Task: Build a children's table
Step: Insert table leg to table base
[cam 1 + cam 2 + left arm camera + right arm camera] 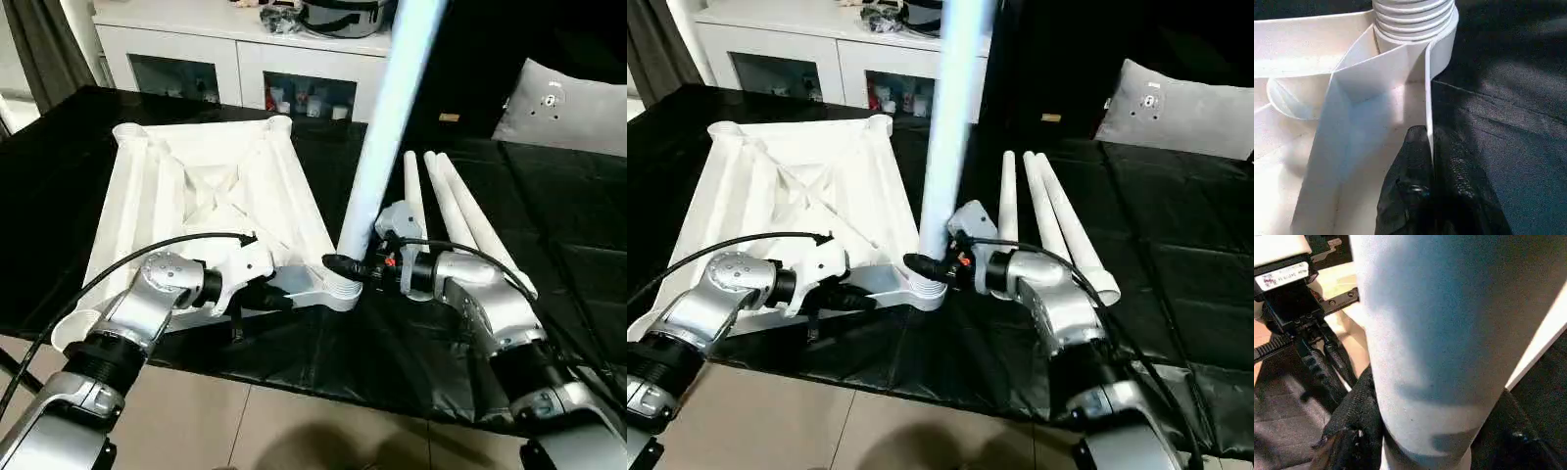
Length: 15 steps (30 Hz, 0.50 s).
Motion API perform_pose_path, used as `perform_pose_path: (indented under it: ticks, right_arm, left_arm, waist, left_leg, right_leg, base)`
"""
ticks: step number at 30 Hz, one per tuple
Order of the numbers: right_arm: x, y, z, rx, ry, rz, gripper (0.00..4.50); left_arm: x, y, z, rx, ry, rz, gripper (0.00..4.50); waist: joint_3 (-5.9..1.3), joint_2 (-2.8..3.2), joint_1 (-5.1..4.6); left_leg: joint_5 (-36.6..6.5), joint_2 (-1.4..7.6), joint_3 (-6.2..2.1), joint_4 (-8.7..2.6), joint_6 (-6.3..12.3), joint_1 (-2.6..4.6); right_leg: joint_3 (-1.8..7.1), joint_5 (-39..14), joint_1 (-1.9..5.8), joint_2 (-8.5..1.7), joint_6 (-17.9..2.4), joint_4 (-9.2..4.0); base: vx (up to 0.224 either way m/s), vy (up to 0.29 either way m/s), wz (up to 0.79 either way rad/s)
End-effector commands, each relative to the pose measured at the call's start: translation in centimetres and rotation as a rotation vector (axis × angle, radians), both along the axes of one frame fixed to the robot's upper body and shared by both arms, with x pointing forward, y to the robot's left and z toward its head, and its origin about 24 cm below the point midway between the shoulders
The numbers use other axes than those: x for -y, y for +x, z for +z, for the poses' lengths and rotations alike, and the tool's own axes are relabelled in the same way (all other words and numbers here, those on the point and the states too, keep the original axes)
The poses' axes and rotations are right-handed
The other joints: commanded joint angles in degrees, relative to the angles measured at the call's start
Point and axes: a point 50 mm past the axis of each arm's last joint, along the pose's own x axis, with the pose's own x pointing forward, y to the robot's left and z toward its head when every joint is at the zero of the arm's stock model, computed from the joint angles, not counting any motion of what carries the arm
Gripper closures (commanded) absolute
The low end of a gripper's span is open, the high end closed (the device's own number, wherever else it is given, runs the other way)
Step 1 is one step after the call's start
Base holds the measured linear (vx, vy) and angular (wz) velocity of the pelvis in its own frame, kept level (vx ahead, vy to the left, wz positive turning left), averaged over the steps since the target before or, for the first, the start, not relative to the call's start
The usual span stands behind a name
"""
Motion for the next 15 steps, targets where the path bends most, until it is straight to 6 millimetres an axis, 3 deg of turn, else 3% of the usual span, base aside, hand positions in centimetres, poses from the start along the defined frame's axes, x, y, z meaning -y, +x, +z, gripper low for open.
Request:
perform_pose_path:
  ticks: [1,6,9,11,12,15]
  right_arm:
    - [0.9,-1.4,-4.0,-0.179,-0.139,0.005,2.62]
    - [0.6,-1.6,-4.3,-0.206,-0.153,0.030,2.62]
    - [0.4,-1.7,-4.3,-0.217,-0.155,0.036,2.62]
    - [0.3,-1.8,-4.3,-0.221,-0.155,0.040,2.62]
    - [0.2,-2.0,-4.4,-0.226,-0.158,0.038,2.62]
    - [0.2,-2.1,-4.6,-0.230,-0.160,0.034,2.62]
  left_arm:
    - [0.6,0.6,1.3,0.058,-0.017,-0.037,4.50]
    - [0.7,1.2,1.7,0.068,-0.011,-0.049,4.50]
    - [0.8,2.0,2.2,0.085,-0.003,-0.044,4.50]
    - [0.7,2.5,2.5,0.092,0.000,-0.037,4.50]
    - [0.6,2.9,2.7,0.099,0.004,-0.029,4.50]
    - [0.5,3.1,2.9,0.102,0.006,-0.026,4.50]
  waist:
    - [-2.61,0.94,-0.32]
    - [-2.66,1.19,-0.42]
    - [-2.55,1.86,-0.43]
    - [-2.59,1.54,-0.36]
    - [-2.55,2.07,-0.30]
    - [-2.63,1.78,-0.31]
  left_leg:
    - [-17.77,0.08,1.01,-4.85,1.73,-0.50]
    - [-17.93,0.02,1.06,-4.83,1.71,-0.37]
    - [-19.28,-0.14,1.02,-4.78,1.51,-0.05]
    - [-19.12,-0.21,0.96,-4.76,1.59,-0.15]
    - [-19.22,-0.25,0.90,-4.77,1.54,-0.10]
    - [-18.83,-0.14,0.79,-4.94,1.48,-0.31]
  right_leg:
    - [1.81,-30.11,2.36,-3.37,-5.70,-5.62]
    - [1.84,-29.68,2.34,-3.33,-5.96,-5.78]
    - [1.68,-31.55,2.16,-3.20,-5.37,-6.11]
    - [1.54,-32.56,2.28,-3.25,-4.73,-6.33]
    - [1.53,-32.77,2.25,-3.28,-4.64,-6.39]
    - [1.38,-32.41,2.56,-3.34,-4.51,-6.36]
  base:
    - [0.000,0.000,0.00]
    - [0.000,0.000,0.00]
    - [0.000,0.000,0.00]
    - [0.000,0.000,0.00]
    - [0.000,0.000,0.00]
    - [0.000,0.000,0.00]
